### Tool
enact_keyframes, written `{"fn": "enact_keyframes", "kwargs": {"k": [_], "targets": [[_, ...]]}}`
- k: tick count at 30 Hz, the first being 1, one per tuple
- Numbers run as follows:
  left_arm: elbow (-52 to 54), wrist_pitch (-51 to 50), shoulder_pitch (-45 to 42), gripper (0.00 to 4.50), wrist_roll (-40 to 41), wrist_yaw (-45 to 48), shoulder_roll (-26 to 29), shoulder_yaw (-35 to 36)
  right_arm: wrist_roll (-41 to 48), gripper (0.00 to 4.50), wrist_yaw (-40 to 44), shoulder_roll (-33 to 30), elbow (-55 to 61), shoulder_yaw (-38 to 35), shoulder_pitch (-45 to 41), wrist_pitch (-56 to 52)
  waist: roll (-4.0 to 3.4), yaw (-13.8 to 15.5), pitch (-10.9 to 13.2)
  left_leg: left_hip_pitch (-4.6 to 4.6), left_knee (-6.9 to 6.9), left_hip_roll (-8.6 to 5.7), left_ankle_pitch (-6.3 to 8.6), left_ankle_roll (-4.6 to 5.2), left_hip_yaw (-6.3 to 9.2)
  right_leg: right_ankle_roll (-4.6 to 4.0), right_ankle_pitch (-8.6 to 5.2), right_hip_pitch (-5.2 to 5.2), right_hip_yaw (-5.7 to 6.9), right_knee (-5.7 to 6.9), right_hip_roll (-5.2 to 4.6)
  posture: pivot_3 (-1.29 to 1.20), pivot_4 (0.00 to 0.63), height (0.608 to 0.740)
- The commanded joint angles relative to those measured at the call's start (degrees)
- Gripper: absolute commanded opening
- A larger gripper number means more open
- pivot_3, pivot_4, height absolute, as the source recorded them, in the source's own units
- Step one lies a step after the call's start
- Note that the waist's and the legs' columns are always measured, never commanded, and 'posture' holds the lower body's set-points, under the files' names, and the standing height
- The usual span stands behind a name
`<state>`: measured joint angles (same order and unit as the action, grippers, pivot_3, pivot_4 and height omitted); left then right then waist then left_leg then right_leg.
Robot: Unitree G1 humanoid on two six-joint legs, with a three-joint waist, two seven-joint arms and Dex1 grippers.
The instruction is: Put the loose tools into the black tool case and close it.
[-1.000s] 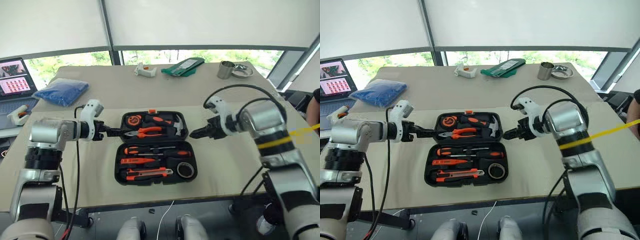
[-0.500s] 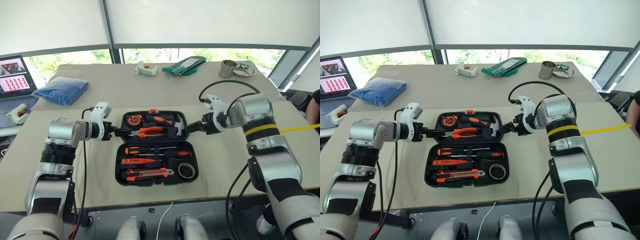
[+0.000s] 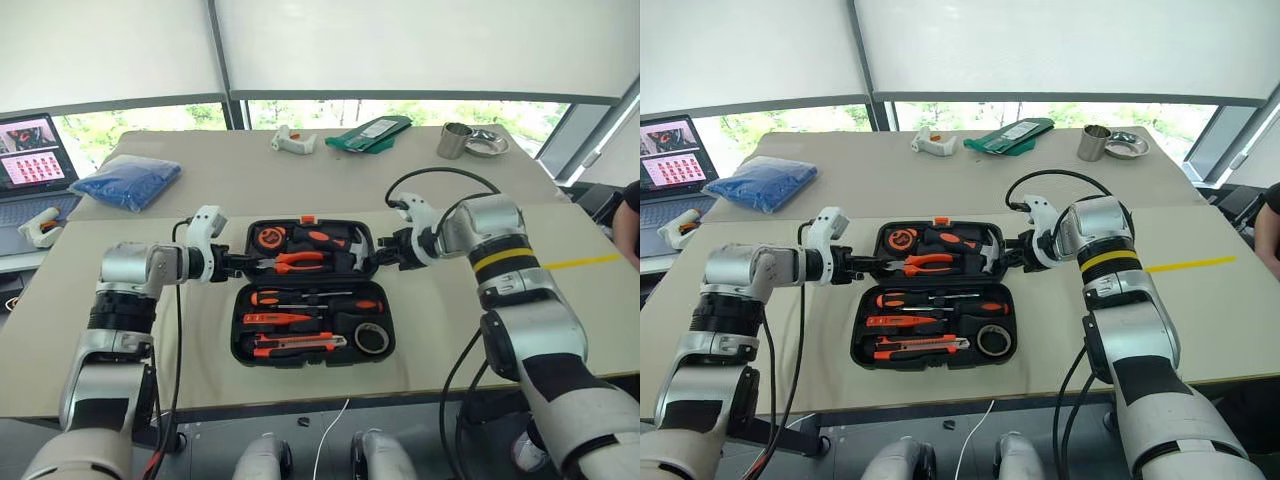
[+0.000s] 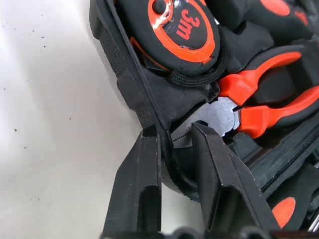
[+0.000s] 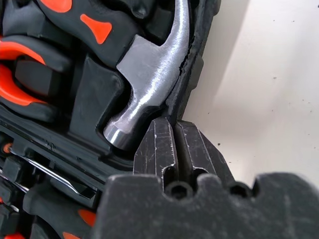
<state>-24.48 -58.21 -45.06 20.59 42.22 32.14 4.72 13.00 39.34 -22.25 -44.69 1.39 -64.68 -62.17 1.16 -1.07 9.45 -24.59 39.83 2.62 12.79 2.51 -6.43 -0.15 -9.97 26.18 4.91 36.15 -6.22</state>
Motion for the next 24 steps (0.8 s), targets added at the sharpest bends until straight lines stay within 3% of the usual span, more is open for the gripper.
{"fn": "enact_keyframes", "kwargs": {"k": [1,5,11,17,22,24], "targets": [[4.9,13.3,3.1,0.42,2.2,1.3,-1.0,5.9,2.2,0.00,5.4,-1.7,13.7,-2.3,4.9,15.7,0.00,0.0,0.0,-0.02,-0.04,0.01,-0.03,0.00,0.00,0.04,0.02,0.02,-0.02,-0.04,0.00,0.00,0.150,0.740],[10.3,26.9,10.2,0.41,3.0,3.7,-2.2,9.0,3.1,0.00,9.9,-4.3,28.7,-2.8,15.9,27.4,0.01,0.1,0.0,-0.17,-0.09,0.04,-0.02,0.01,-0.02,-0.01,0.06,0.15,-0.02,-0.11,0.00,0.00,0.150,0.740],[15.2,45.1,19.5,0.41,2.1,6.6,-3.2,10.8,-1.6,0.00,6.4,-6.0,40.1,-3.0,30.4,46.3,0.02,0.2,0.1,-0.26,-0.12,0.06,0.07,0.09,-0.10,0.02,0.04,0.16,0.02,-0.31,-0.01,0.00,0.150,0.740],[16.5,69.7,29.7,0.41,-3.2,11.4,-3.5,8.5,-15.2,0.00,0.5,-10.7,35.7,-0.3,39.8,79.7,0.02,0.4,0.1,-0.23,-0.11,0.02,0.12,0.16,-0.15,0.11,-0.01,0.13,0.01,-0.38,-0.04,0.00,0.150,0.740],[16.3,81.8,36.1,0.41,-5.3,15.0,-2.0,6.8,-28.2,0.00,-8.6,-15.7,29.6,2.1,43.0,104.5,0.02,0.9,0.1,-0.07,-0.06,0.04,0.09,0.16,-0.16,0.42,-0.21,0.00,0.00,-0.35,-0.12,0.00,0.150,0.740],[17.5,81.9,39.1,0.93,-3.7,16.7,-0.6,7.2,-32.4,0.00,-12.1,-17.6,27.6,2.3,44.0,111.6,0.02,0.8,0.1,-0.05,-0.04,0.06,0.06,0.15,-0.19,0.37,-0.18,0.01,-0.02,-0.33,-0.12,0.00,0.150,0.740]]}}
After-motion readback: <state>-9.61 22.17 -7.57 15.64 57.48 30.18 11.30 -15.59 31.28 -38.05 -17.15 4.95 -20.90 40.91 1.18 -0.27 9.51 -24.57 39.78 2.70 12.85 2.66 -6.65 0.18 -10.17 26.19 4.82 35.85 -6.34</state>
